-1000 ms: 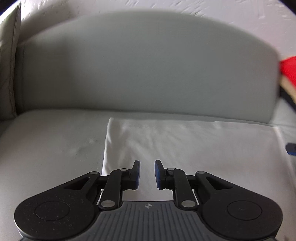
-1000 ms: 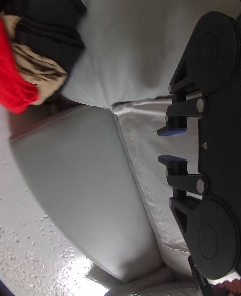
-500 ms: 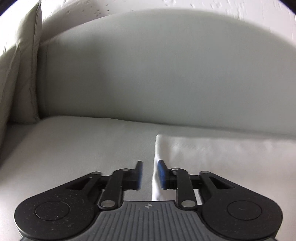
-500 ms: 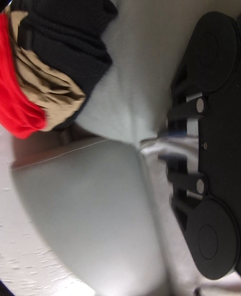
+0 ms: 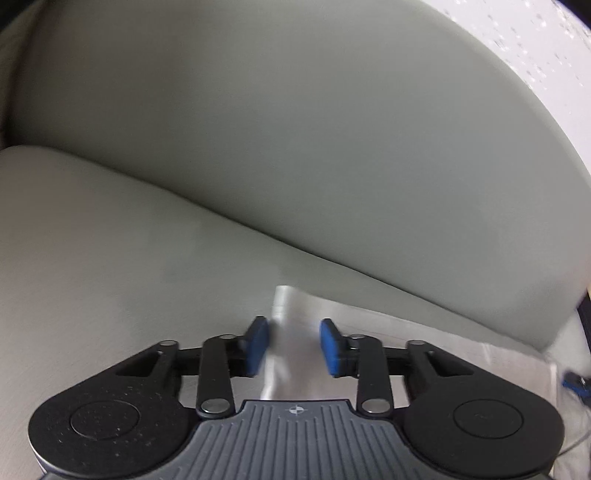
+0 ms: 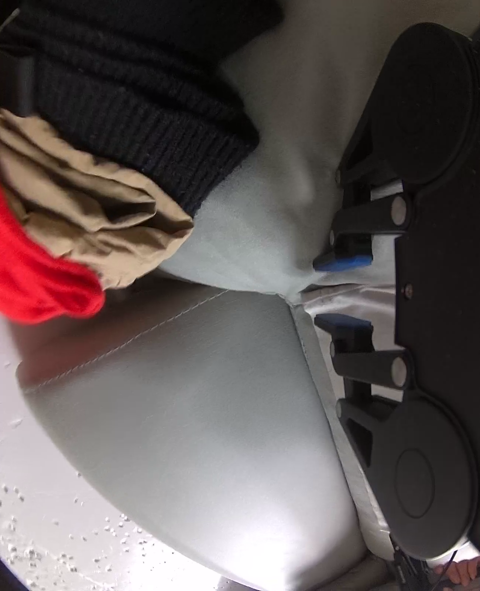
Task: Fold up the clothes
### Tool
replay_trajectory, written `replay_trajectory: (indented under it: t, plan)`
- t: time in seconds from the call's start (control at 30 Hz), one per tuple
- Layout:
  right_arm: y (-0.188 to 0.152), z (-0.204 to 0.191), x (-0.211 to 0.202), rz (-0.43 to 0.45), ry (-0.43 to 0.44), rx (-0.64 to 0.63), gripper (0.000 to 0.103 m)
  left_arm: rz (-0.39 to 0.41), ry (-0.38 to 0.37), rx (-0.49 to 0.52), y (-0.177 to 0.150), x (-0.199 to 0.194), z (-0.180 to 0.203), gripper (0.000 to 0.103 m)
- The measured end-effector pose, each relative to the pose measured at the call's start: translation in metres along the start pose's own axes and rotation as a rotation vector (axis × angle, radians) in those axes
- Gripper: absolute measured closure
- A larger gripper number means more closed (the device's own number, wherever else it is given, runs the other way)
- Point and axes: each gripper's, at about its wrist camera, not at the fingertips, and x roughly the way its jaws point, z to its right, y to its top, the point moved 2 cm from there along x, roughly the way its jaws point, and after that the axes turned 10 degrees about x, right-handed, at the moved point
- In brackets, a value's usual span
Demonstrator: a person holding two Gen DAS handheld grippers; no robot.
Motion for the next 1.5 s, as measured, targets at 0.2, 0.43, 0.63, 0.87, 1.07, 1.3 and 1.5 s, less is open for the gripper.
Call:
replay_trajectory:
  t: [0.2, 0.43, 0.63, 0.87, 1.07, 1.3, 1.5]
  plan:
    - [0.006, 0.005, 0.019, -0.109, 0.064, 0.033, 0.098, -0.024, -0.037, 0.100, 0.007, 0.011, 0.022, 0.069]
    - [-0.006, -0.007, 0.019, -0.124, 0.070, -0.054, 0.092, -0.023, -0.042, 0.097, 0.007, 0.003, 0.016, 0.058]
    - [-0.024, -0.024, 0.000, -0.088, -0.032, -0.151, 0.080, -0.012, 0.010, 0.153, -0.004, -0.018, 0.009, 0.057]
    - [-0.036, -0.043, 0.019, -0.133, -0.123, -0.177, 0.073, 0.000, -0.004, 0.121, -0.006, -0.029, -0.006, 0.052]
    - [-0.049, -0.040, 0.016, -0.126, -0.084, -0.156, 0.074, 0.002, -0.066, 0.053, -0.008, -0.033, -0.019, 0.051]
    - [-0.067, -0.031, 0.006, -0.105, -0.044, -0.138, 0.089, 0.028, -0.012, 0.043, -0.009, -0.036, -0.013, 0.091]
    - [-0.093, -0.042, -0.030, -0.023, -0.023, -0.183, 0.096, 0.087, 0.095, 0.106, -0.011, -0.064, 0.012, 0.101]
